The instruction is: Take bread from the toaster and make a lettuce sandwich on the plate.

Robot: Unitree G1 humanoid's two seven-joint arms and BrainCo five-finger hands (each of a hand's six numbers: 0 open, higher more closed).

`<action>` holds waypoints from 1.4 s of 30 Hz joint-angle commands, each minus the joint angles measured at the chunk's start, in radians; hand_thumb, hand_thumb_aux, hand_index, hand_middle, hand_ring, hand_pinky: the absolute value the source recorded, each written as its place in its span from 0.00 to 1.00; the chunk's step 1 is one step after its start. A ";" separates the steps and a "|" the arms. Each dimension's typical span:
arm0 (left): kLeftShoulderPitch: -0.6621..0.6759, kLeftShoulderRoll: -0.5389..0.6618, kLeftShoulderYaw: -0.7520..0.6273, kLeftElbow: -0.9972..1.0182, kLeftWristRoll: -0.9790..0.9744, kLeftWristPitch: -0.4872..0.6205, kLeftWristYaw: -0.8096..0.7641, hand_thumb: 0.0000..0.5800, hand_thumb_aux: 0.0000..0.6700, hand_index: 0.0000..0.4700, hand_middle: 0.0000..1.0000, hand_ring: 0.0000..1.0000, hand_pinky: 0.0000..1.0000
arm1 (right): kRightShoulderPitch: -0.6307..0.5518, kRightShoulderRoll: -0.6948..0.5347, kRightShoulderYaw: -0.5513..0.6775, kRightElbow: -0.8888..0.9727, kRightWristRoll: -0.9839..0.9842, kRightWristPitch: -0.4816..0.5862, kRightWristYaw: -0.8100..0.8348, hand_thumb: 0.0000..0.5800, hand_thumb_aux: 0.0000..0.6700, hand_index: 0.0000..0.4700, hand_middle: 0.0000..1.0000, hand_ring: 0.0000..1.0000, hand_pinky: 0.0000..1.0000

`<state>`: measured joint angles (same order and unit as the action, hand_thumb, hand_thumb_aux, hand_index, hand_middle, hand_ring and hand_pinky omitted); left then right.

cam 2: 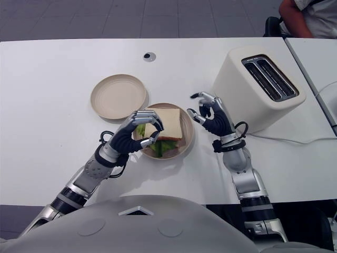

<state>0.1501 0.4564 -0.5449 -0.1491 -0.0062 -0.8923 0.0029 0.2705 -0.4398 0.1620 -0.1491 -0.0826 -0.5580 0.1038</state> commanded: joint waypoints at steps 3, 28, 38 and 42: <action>0.163 0.316 -0.140 -0.014 -0.320 0.069 -0.385 1.00 1.00 1.00 1.00 1.00 1.00 | 0.187 -0.327 0.252 -0.030 0.209 -0.186 0.515 1.00 1.00 1.00 1.00 1.00 1.00; -0.090 -0.206 0.002 0.427 0.026 -0.015 0.133 0.00 0.00 0.00 0.00 0.00 0.00 | -0.151 0.120 -0.063 0.241 -0.210 -0.076 -0.225 0.00 0.00 0.00 0.00 0.00 0.00; -0.126 -0.423 0.283 0.578 0.119 0.073 0.283 0.00 0.00 0.00 0.00 0.00 0.00 | -0.160 0.241 -0.053 0.310 -0.088 -0.028 -0.156 0.00 0.00 0.00 0.00 0.00 0.00; -0.138 -0.456 0.330 0.612 0.143 0.076 0.291 0.00 0.00 0.00 0.00 0.00 0.00 | -0.170 0.245 -0.077 0.322 -0.089 -0.042 -0.156 0.00 0.00 0.00 0.00 0.00 0.00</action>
